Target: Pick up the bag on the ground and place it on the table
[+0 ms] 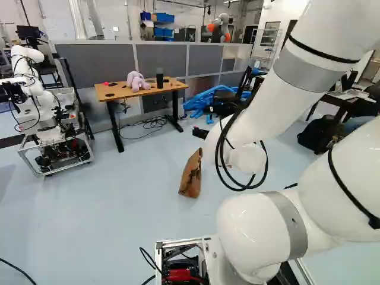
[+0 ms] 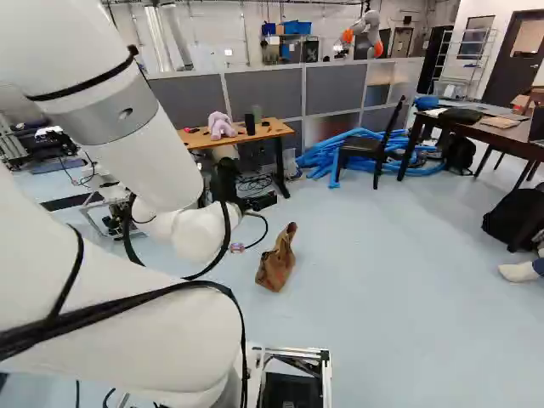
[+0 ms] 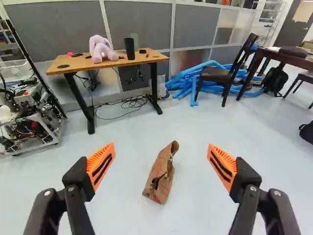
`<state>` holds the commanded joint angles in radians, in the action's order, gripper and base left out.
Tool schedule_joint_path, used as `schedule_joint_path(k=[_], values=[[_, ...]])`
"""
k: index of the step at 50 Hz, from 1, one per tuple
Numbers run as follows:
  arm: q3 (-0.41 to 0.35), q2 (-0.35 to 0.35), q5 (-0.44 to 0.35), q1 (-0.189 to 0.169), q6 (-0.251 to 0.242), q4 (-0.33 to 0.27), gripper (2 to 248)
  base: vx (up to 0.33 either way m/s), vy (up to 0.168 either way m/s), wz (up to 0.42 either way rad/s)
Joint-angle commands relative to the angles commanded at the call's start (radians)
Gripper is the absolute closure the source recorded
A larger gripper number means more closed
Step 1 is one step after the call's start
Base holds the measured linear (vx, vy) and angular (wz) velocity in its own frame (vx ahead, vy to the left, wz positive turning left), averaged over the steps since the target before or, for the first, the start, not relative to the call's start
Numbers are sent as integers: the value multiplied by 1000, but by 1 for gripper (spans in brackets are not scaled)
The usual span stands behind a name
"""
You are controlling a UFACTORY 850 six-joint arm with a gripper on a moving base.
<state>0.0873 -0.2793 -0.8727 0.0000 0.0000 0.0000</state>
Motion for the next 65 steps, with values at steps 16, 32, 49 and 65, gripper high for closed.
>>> schedule_joint_path(k=[16,32,49,65], values=[[0,0,0,0,0,0,3,0,0,0],[0,0,0,0,0,0,3,19,0,-2],[0,0,0,0,0,0,3,61,0,-6],[0,0,0,0,0,0,3,95,1,-11]])
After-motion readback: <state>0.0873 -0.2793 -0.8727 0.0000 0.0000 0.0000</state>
